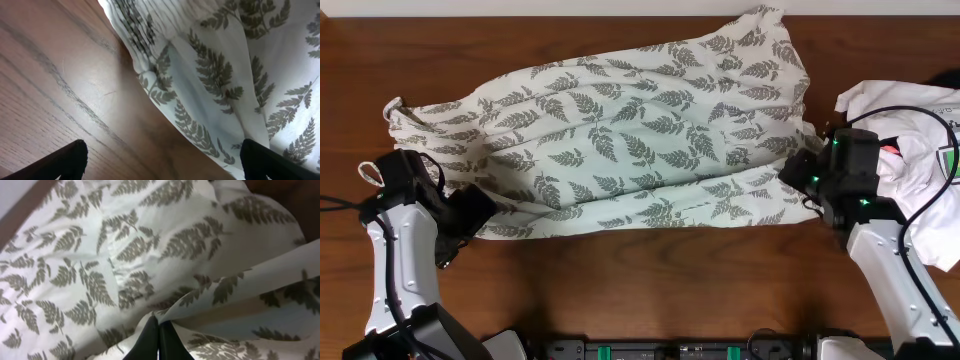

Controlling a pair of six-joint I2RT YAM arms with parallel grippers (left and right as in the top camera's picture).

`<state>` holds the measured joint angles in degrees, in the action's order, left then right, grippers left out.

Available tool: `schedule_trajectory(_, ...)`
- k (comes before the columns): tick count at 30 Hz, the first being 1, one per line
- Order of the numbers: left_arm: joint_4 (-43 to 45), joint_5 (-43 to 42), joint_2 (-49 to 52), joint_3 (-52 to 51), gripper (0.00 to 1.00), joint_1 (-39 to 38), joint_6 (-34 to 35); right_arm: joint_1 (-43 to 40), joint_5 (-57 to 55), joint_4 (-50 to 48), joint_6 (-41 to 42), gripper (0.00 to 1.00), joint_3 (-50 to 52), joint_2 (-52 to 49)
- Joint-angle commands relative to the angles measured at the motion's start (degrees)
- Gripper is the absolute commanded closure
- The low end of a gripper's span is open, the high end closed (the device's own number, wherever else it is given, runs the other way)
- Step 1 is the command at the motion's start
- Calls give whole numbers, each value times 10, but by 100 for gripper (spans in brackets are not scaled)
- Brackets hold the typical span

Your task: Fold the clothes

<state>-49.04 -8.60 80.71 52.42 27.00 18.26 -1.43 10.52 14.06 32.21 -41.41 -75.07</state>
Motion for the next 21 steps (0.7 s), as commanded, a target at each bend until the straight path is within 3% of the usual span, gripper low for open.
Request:
schedule_trajectory(1,-1,7,5,-2,2,3,9,0,-5,-30,-1,98,-9,-19)
schedule_trajectory(21,18,7,5,-8,2,3,9,0,-50,-292,7,99,-12,-123)
